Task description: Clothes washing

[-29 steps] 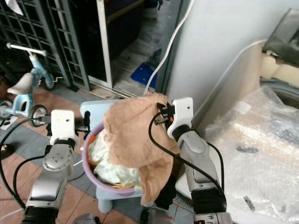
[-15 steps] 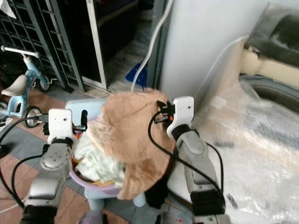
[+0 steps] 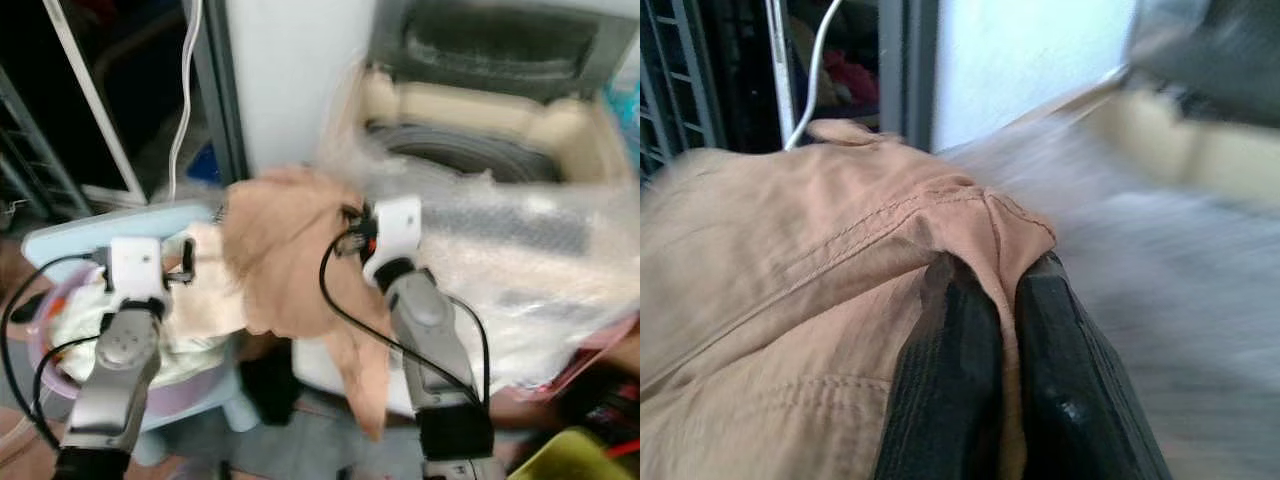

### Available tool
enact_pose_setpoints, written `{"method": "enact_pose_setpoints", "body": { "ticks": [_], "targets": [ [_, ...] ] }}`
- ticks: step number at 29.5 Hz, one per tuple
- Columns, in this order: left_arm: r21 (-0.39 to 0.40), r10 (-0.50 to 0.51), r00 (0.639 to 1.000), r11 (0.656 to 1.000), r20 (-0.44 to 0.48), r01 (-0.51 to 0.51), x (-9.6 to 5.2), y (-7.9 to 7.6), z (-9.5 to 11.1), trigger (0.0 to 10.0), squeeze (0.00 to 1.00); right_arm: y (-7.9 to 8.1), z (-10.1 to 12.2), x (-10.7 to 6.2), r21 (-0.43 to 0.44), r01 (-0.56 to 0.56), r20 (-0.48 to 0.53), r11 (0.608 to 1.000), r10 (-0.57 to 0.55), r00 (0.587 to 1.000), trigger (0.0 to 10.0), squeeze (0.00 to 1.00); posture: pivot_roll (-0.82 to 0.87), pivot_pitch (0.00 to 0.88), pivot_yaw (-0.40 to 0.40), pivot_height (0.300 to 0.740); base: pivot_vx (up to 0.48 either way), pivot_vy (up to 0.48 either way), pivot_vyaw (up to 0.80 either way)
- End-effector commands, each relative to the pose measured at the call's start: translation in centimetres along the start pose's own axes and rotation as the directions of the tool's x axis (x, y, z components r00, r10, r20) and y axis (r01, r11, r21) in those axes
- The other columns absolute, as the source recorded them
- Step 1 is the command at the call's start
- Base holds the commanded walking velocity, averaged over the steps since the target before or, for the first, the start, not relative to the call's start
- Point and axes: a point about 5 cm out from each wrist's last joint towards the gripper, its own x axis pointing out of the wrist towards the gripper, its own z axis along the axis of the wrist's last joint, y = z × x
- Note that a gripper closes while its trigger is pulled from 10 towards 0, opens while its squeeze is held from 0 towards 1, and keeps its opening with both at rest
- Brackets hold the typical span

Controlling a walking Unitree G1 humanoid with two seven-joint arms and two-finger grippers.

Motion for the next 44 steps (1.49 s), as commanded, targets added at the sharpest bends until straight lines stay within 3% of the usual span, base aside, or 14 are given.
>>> {"method": "enact_pose_setpoints", "body": {
  "ticks": [1,9,12,23,44],
  "targets": [
    [0.023,0.031,1.000,0.999,-0.008,-0.030,0.1,1.2,-0.2,10.0,0.00,-0.4,1.6,0.4,-0.009,0.023,0.076,1.000,-0.022,0.997,10.0,0.00,0.00,0.000,-0.017,0.740,0.000,-0.255,0.00],
    [0.000,0.046,0.999,0.999,-0.023,-0.046,-0.4,1.8,-0.6,10.0,0.00,-0.7,2.5,0.7,-0.062,0.011,0.106,0.998,-0.004,0.994,10.0,0.00,-0.02,0.000,0.005,0.740,0.000,0.000,0.00],
    [-0.013,0.026,1.000,1.000,-0.018,-0.026,-0.4,1.7,-0.6,10.0,0.00,-1.0,3.5,1.2,-0.135,-0.018,0.135,0.991,0.036,0.990,10.0,0.00,-0.03,0.000,0.003,0.740,0.000,0.000,0.00],
    [-0.047,0.063,0.998,0.997,0.001,-0.063,-0.1,1.8,0.0,10.0,0.00,-1.5,6.3,3.0,-0.210,-0.059,0.201,0.976,0.102,0.974,10.0,0.00,-0.03,0.000,-0.011,0.740,0.248,0.000,0.00],
    [-0.066,0.067,0.998,0.996,-0.001,-0.066,-0.3,1.8,-0.1,10.0,0.00,-0.9,7.5,4.2,-0.231,-0.079,0.246,0.970,0.137,0.960,10.0,0.00,-0.02,0.000,-0.023,0.740,0.308,0.000,0.00]
  ]
}}
